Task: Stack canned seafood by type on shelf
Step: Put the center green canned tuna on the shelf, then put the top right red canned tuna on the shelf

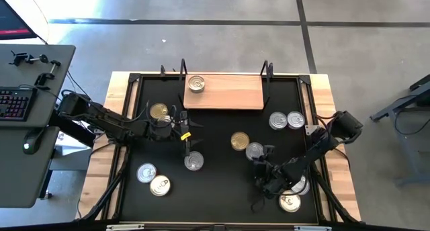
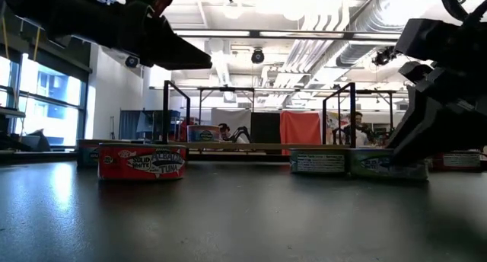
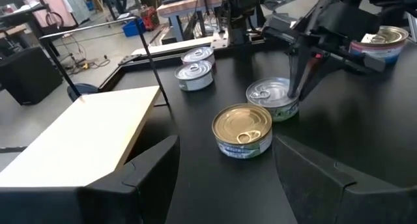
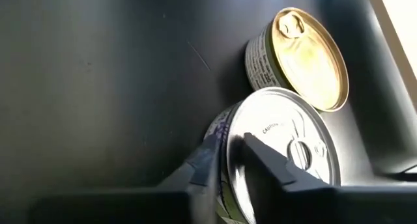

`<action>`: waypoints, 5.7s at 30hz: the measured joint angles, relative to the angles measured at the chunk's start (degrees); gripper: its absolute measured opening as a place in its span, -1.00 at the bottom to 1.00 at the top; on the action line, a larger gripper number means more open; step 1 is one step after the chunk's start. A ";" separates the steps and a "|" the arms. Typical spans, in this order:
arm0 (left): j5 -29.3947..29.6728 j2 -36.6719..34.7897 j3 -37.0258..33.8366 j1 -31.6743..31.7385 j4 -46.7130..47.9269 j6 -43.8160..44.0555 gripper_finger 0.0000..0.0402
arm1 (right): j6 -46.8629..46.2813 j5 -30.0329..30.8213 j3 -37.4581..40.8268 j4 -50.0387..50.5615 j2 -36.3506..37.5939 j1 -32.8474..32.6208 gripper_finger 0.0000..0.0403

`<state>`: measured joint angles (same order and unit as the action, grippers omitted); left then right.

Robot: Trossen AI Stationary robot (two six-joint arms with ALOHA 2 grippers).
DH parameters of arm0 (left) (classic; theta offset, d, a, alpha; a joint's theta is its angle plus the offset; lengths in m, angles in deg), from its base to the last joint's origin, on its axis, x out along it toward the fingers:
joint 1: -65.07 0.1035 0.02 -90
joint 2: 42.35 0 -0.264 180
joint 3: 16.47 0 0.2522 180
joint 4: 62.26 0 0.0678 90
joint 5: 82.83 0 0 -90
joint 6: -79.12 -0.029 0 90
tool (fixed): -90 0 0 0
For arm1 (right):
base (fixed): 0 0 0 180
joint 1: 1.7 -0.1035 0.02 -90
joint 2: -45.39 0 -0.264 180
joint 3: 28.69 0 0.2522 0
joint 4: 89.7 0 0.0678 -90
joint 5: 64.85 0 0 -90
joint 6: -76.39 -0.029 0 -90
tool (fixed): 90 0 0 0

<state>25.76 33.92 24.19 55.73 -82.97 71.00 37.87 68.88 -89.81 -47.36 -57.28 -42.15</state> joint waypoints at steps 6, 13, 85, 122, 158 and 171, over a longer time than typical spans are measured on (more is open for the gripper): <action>0.02 0.00 0.00 0.00 -0.32 0.34 0.18 | 0.38 0.39 -0.65 0.75 -0.02 0.05 -0.96; 0.03 0.00 0.00 -0.59 -0.30 1.46 0.18 | 4.83 -3.37 -9.07 10.50 -0.47 0.76 -0.99; 16.83 -15.15 1.36 -12.35 16.36 2.01 0.18 | 50.51 -42.71 -23.09 -19.30 -4.28 57.19 -1.00; 16.76 -15.15 1.16 -10.76 17.23 3.08 0.18 | 47.47 -43.41 -26.99 -25.77 -11.15 65.47 -1.00; 16.79 -15.15 1.14 -10.56 18.50 4.96 0.18 | 46.33 -34.05 -26.62 -25.38 -5.87 66.56 -1.00; 16.79 -15.15 1.14 -10.58 18.17 5.05 0.18 | 40.96 -30.06 -26.95 -21.44 -9.61 68.70 -1.00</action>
<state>42.55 18.78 25.32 45.15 -64.80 76.05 78.83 38.82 -116.76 -68.80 -66.90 26.56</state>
